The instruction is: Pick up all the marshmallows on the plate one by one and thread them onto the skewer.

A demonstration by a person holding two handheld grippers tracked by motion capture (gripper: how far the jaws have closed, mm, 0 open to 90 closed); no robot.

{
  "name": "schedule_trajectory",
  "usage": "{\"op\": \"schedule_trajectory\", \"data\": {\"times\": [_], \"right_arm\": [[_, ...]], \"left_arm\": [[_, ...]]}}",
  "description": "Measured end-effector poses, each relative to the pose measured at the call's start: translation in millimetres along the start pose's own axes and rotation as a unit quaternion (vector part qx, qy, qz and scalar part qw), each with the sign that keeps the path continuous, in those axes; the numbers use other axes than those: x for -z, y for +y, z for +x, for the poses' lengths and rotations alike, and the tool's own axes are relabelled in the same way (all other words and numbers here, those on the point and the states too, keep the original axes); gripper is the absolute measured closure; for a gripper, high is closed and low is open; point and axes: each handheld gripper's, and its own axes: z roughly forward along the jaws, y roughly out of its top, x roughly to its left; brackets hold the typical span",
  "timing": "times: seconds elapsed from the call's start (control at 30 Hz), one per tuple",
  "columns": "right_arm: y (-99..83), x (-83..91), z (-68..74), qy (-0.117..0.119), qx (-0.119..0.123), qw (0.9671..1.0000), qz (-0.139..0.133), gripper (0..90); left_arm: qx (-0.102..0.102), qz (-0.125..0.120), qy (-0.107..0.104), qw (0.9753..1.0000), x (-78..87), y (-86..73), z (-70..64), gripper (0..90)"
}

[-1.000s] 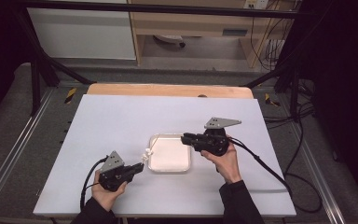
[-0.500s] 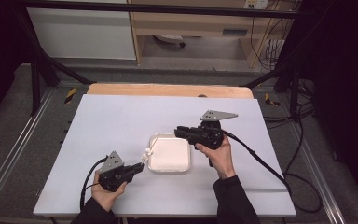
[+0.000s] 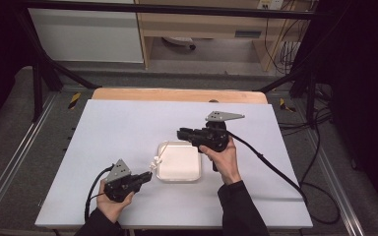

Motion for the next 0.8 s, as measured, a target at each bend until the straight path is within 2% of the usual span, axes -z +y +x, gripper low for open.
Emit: {"op": "schedule_trajectory", "data": {"times": [0.3, 0.8], "right_arm": [[0.0, -15.8, 1.2, 0.012, -0.007, 0.9999, 0.011, 77.0], [-5.9, -25.3, -1.9, 0.024, -0.02, 0.9991, 0.027, 76.9]], "left_arm": [[-0.002, 0.001, -0.001, 1.0, -0.1, 0.1, -0.3, 88.3], [-0.003, 0.0, -0.001, 1.0, -0.1, 0.2, -0.7, 88.4]]}}
